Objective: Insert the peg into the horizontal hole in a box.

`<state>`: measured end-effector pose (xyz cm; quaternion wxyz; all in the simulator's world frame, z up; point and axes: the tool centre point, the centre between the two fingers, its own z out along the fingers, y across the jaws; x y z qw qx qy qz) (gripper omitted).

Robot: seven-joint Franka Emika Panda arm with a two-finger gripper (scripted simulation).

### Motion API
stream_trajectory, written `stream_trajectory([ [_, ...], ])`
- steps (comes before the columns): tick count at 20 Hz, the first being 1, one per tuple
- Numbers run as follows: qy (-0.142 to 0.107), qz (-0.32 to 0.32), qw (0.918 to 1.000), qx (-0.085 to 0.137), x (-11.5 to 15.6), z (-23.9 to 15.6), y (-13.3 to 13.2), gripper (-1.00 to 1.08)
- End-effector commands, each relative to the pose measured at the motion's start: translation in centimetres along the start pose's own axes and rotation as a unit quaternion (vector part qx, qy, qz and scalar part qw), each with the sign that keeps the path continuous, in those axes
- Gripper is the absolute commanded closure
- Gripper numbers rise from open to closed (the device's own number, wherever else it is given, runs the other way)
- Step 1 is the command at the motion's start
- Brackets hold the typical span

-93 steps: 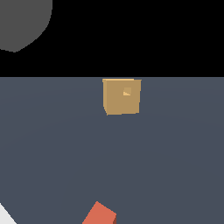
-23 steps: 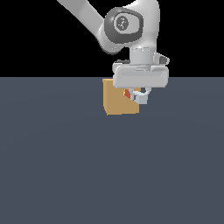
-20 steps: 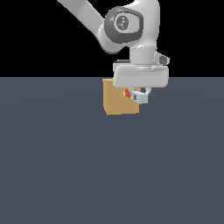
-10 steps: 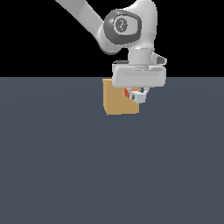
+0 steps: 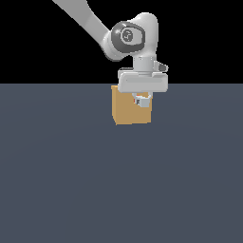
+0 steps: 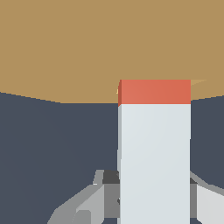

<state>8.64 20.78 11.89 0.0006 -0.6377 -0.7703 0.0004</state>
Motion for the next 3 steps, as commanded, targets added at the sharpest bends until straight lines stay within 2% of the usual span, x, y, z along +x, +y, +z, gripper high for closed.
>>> stream_trajectory([
  [1,0.0,0.001,1.0,-0.001,0.82,-0.13,0.1,1.08],
  [3,0.0,0.001,1.0,-0.001,1.01,-0.13,0.11,1.08],
])
